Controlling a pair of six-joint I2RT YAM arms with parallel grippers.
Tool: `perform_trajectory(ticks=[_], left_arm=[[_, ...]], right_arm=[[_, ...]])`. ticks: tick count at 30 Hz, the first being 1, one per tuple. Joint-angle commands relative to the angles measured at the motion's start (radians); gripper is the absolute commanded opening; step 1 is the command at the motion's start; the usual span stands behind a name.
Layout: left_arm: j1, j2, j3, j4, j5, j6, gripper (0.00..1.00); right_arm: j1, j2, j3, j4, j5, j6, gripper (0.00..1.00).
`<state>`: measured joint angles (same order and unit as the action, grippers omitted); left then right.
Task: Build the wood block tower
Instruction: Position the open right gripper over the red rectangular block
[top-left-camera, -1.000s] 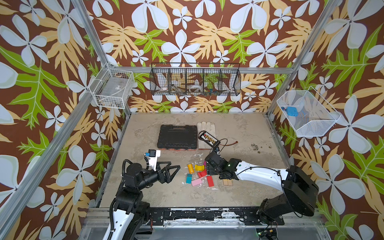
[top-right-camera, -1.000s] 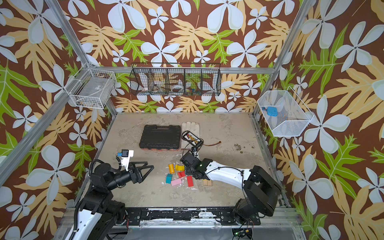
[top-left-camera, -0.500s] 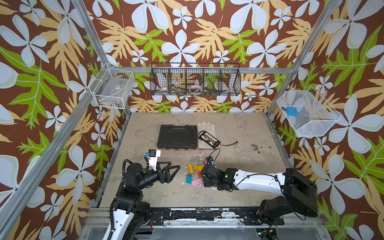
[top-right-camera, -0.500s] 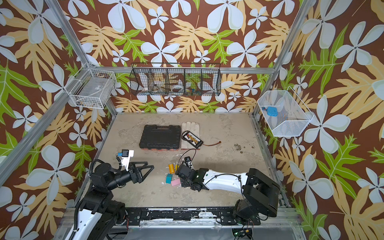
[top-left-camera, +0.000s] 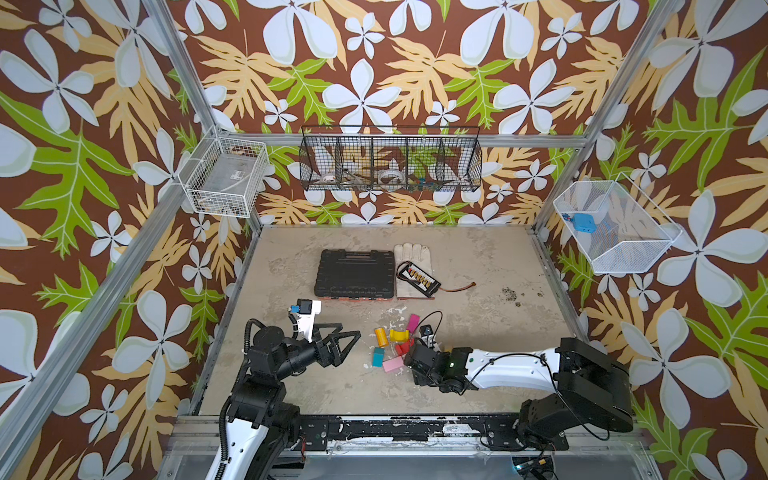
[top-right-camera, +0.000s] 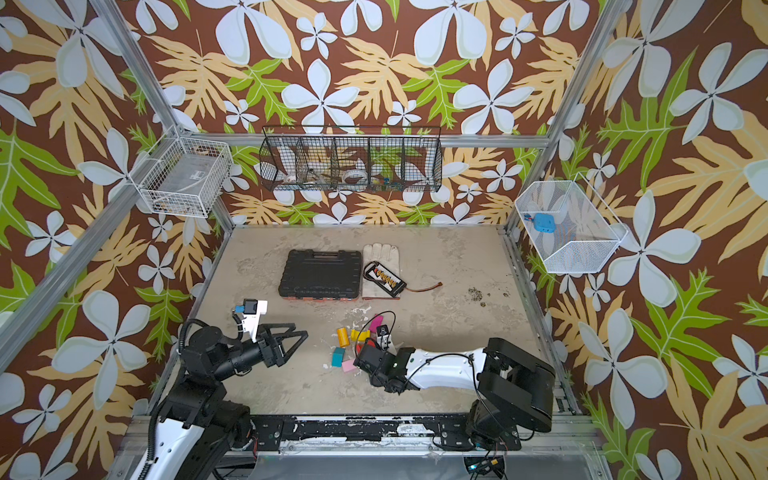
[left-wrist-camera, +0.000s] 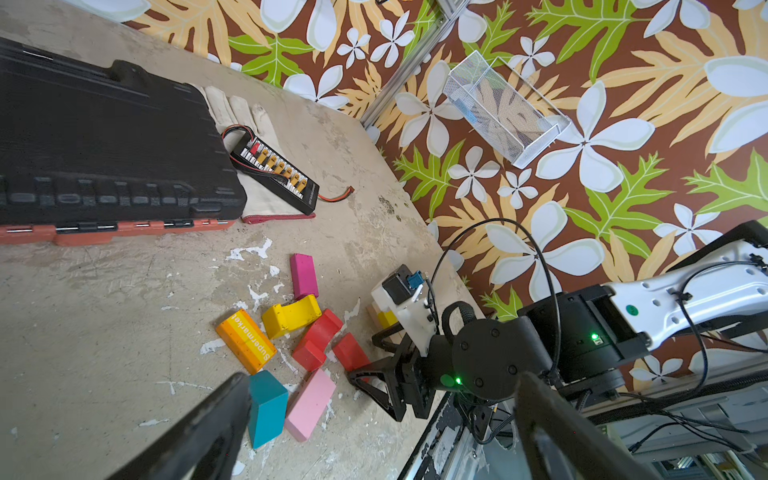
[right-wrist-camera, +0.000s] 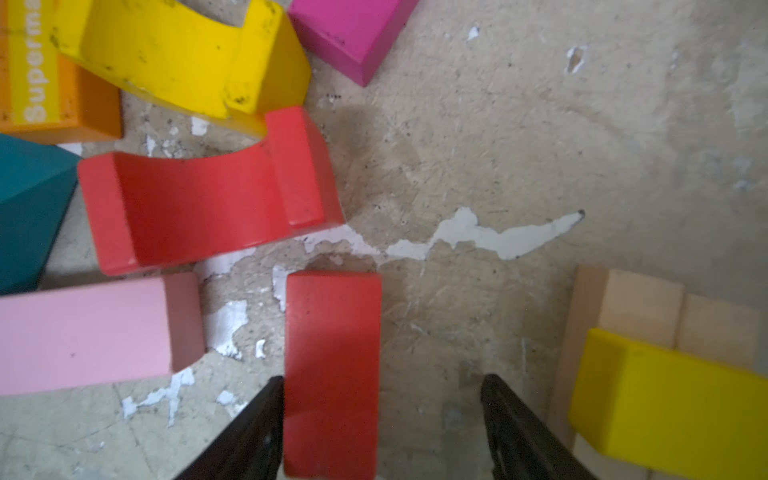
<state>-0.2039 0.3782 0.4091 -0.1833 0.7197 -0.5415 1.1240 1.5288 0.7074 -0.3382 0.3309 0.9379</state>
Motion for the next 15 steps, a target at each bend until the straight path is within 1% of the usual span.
perform_trajectory(ticks=[1,9,12,15], left_arm=[[0.001,-0.007,-0.003,0.025,0.008,-0.001,1.00],[0.001,-0.001,-0.003,0.025,0.011,-0.001,1.00],[0.000,-0.010,-0.003,0.025,0.006,-0.003,1.00],[0.000,0.000,-0.003,0.026,0.010,-0.002,1.00]], right_arm=[[-0.002,-0.004,-0.006,-0.044,0.041,0.040,0.72],[-0.012,-0.009,-0.005,-0.058,0.052,0.044,0.67],[-0.012,-0.018,-0.005,-0.023,0.031,0.009,0.67],[-0.011,0.007,0.014,-0.007,0.027,-0.024,0.66]])
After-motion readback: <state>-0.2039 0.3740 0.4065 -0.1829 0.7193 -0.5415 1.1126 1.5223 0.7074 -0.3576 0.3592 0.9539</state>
